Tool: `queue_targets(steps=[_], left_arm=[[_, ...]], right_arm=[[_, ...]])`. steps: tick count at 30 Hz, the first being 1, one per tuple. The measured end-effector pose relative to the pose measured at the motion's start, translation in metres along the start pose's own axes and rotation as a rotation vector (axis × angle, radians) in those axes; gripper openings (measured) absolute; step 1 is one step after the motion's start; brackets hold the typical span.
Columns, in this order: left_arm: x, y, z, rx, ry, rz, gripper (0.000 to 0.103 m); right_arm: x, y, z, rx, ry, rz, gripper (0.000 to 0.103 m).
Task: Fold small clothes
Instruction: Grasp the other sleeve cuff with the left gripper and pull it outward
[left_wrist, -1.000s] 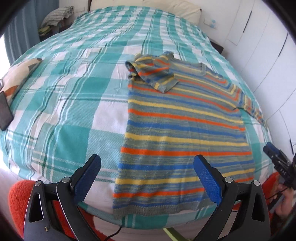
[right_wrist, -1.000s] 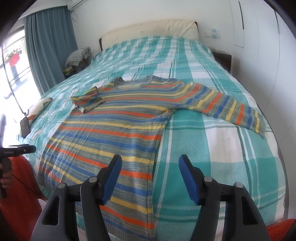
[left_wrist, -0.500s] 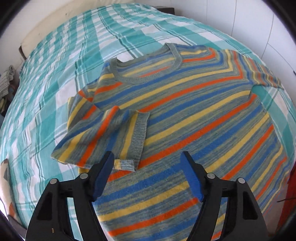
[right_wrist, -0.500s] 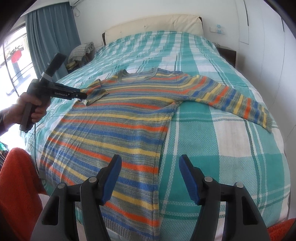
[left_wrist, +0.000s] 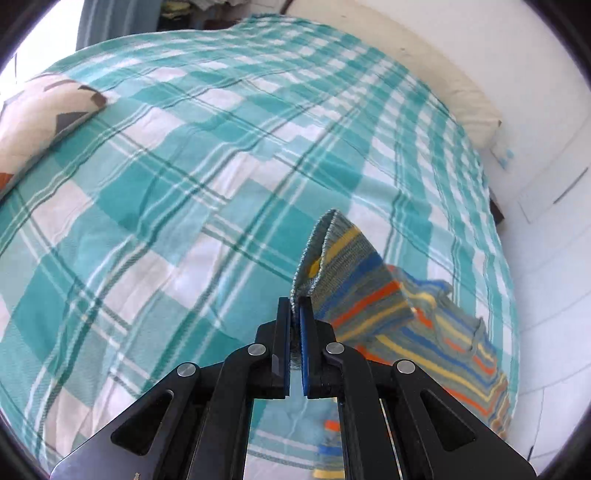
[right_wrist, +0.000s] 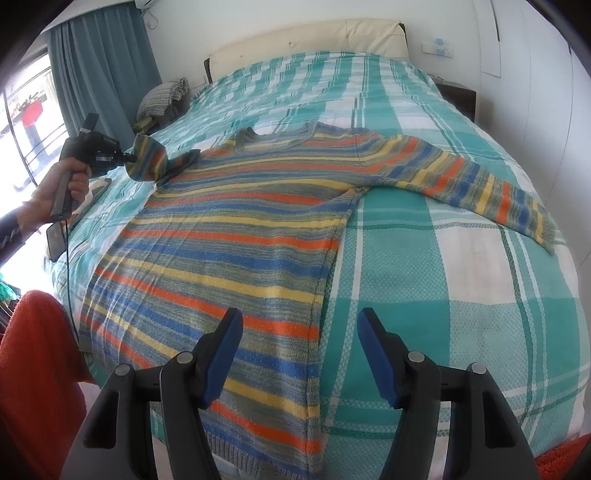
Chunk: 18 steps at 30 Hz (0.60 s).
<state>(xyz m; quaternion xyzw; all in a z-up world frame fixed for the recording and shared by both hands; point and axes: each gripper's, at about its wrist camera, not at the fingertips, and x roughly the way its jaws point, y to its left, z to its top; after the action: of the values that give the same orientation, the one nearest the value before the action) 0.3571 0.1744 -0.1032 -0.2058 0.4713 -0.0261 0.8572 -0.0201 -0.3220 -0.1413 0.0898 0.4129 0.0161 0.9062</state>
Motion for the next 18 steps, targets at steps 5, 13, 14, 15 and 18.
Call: queue_targets(steps=[5,13,14,15,18], left_arm=[[0.01,0.054,-0.001,-0.073,0.012,0.136,0.001],[-0.003,0.086,-0.003,-0.168,-0.001,0.094,0.0],[-0.007,0.087,0.0,-0.163,-0.011,0.1,0.0],[-0.009,0.089,0.003,-0.158,-0.021,0.119,0.0],[0.006,0.103,0.005,-0.19,0.017,0.167,0.0]], right_arm=[[0.007,0.006,-0.001,-0.018,0.019,0.016,0.064],[0.009,0.015,-0.005,-0.06,0.036,0.006,0.064],[0.009,0.016,-0.006,-0.062,0.036,0.004,0.064],[0.009,0.016,-0.006,-0.063,0.036,0.004,0.064],[0.01,0.015,-0.006,-0.061,0.039,0.003,0.064]])
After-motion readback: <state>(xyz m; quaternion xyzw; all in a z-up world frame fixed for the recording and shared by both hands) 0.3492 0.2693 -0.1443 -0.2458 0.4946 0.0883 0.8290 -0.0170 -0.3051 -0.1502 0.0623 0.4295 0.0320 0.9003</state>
